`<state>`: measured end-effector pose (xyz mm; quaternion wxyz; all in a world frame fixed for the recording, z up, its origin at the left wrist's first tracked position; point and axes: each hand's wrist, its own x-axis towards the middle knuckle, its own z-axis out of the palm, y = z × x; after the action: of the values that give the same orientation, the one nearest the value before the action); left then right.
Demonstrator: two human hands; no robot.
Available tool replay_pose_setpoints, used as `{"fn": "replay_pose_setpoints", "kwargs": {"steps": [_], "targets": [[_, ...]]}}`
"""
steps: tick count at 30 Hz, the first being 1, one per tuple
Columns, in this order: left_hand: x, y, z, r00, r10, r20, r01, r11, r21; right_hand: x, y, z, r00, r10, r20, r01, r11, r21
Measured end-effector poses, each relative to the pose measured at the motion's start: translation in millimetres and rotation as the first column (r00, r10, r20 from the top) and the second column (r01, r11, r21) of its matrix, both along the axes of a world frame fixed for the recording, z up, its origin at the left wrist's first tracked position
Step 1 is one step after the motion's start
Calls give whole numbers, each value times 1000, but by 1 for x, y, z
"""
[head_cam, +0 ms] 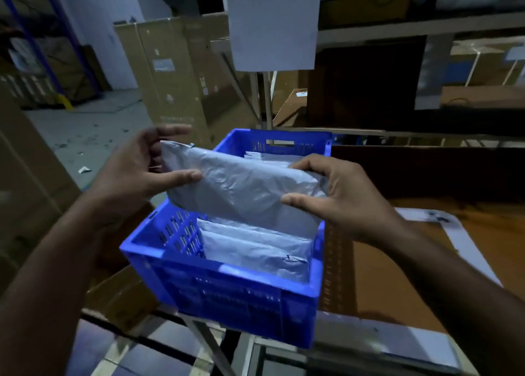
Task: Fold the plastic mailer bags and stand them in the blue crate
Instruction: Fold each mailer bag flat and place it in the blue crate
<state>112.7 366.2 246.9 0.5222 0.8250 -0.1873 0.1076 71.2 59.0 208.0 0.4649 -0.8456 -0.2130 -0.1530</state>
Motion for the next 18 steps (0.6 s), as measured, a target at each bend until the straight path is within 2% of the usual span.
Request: {"fn": "replay_pose_setpoints", "kwargs": {"steps": [2,5,7,10,14,16,18], "targets": [[15,22,0,999,-38,25,34,988,147,7,22,-4,1000,11,-17,-13,997,-82],[34,41,-8,980,-183,-77,199,906,374,13,42,-14,997,-18,-70,-2,962,-272],[51,46,-22,961,-232,-150,275,766,581,13,50,-19,992,-60,-115,-5,869,-496],[67,36,-52,932,-321,-167,316,495,810,10,62,-30,978,-111,-174,-59,657,-751],[70,9,-86,898,-416,-144,247,207,947,13,78,-43,944,-219,-245,-135,422,-897],[71,-2,-92,883,-453,-124,216,157,964,15,85,-47,944,-238,-229,-136,353,-926],[75,-8,-95,874,-479,-78,181,173,968,19,89,-50,945,-266,-192,-107,302,-947]]}}
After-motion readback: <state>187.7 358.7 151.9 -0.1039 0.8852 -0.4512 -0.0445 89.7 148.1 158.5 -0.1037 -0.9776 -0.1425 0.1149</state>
